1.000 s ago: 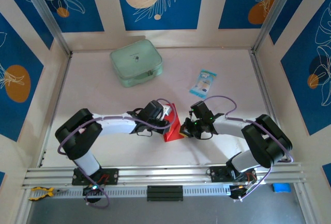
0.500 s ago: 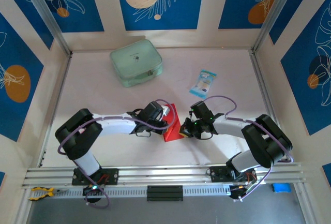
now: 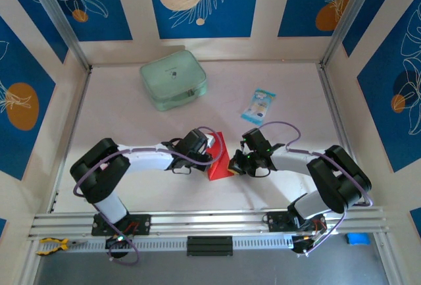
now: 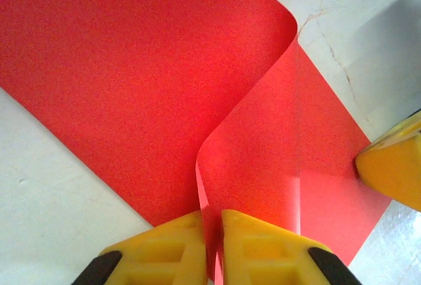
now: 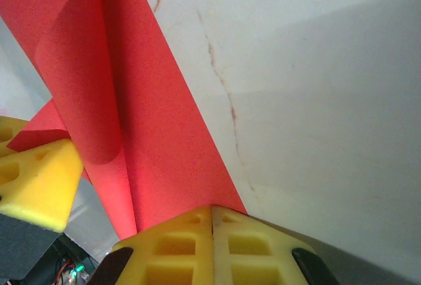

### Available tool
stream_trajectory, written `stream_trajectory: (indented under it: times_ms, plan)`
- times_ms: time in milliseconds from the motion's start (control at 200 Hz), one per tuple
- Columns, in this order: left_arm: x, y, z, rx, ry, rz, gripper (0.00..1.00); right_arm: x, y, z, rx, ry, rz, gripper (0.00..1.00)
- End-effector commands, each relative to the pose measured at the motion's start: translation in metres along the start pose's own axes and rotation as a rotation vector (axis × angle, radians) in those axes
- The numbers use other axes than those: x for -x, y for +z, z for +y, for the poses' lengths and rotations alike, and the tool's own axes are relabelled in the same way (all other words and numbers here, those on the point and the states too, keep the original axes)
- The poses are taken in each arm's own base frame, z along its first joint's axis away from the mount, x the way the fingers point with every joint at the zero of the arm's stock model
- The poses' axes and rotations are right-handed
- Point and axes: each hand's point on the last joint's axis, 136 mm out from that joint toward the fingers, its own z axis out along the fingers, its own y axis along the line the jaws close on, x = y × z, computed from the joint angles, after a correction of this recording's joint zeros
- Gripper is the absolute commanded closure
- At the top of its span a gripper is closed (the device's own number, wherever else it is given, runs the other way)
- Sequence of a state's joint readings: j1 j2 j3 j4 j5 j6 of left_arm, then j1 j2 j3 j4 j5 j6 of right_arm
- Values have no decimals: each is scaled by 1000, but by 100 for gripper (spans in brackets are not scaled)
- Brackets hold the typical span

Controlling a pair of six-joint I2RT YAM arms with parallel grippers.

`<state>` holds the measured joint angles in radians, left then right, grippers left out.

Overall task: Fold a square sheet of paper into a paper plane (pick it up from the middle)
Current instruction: Fold the triangle a second time at the center of the table.

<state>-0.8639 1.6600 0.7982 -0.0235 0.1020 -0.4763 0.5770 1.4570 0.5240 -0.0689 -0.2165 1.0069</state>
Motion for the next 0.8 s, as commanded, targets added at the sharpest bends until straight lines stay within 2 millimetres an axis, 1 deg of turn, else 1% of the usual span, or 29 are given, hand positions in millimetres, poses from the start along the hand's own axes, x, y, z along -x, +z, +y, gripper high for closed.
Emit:
stream_trajectory:
  times_ms: [0,470,795]
  plan:
    - [6,2,3,9,17,-1,87,-9,3,-14,-65,28,35,96]
    - [11,5,-2,-7,41,-5,86,-9,2,-16,-68,28,34,96]
    - [10,7,3,17,45,2,86,-9,1,-17,-70,32,34,96]
